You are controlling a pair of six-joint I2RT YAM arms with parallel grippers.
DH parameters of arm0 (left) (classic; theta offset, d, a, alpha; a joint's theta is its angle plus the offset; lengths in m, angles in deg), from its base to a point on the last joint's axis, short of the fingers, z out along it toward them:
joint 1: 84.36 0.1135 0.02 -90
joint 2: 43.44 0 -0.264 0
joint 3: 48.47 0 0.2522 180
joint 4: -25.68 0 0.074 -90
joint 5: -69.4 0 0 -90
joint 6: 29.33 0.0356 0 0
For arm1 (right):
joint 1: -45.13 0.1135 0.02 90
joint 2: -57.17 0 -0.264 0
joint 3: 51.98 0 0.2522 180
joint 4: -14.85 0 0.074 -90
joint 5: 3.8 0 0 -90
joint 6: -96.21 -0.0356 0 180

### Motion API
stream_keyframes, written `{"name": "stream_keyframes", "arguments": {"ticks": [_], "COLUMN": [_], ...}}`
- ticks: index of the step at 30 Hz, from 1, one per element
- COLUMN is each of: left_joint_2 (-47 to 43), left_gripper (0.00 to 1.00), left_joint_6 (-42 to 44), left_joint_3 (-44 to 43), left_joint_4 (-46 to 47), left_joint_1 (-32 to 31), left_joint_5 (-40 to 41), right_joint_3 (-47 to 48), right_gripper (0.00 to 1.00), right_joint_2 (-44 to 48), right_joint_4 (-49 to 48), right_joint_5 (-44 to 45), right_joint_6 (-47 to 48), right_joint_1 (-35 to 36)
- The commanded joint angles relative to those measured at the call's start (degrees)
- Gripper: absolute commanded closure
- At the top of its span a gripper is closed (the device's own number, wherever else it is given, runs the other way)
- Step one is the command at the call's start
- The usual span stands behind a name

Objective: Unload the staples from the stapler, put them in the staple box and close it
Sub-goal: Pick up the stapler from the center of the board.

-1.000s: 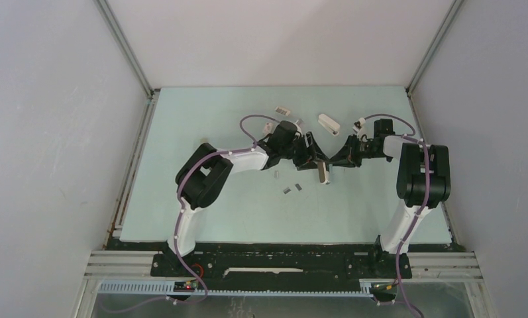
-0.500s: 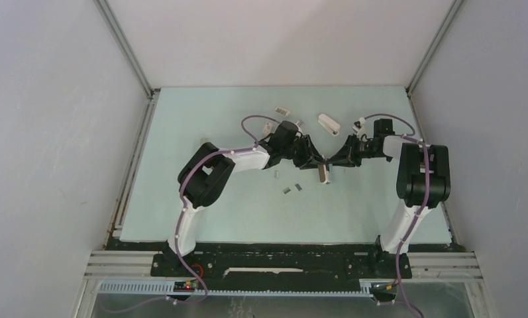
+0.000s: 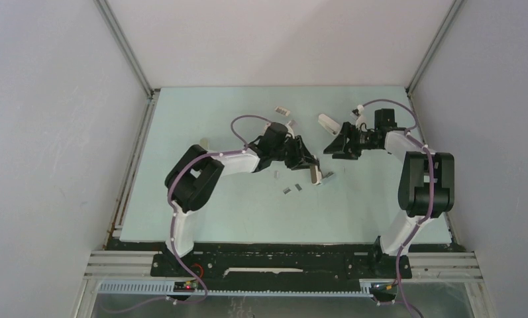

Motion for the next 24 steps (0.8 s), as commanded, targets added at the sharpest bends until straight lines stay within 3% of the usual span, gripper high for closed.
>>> {"name": "stream_keyframes", "arguments": {"ticks": [1,9,14,17,21,24], "left_joint_2": [-8.63,-16.50,-20.09,-22.40,-25.41,-26.70], "left_gripper": [1.00,1.00,1.00,1.00,1.00,1.00], "left_joint_6": [3.12,9.74,13.88,17.76,21.00,21.99], "left_joint_3": [5.85,12.90,14.10,13.64,13.61,13.22], "left_joint_4": [7.61,7.62,3.18,-2.69,-8.24,-11.78], "left_joint_1": [2.00,4.03,5.72,7.06,8.75,9.99], "left_joint_5": [-1.52,-1.90,-2.65,-2.56,-3.86,-5.80], "right_joint_3": [4.72,9.83,9.88,9.85,9.61,9.62], "right_gripper": [0.22,0.19,0.20,0.20,0.16,0.06], "right_joint_2": [5.11,7.12,7.80,8.00,8.27,7.24], "right_joint_4": [1.07,2.50,4.43,10.75,29.66,36.30], "right_joint_5": [-0.53,2.01,-4.56,-7.91,-8.87,-9.17], "right_joint_6": [5.99,17.07,30.93,47.83,88.68,106.35], "right_joint_1": [1.03,3.74,7.12,8.85,11.41,12.15]}}
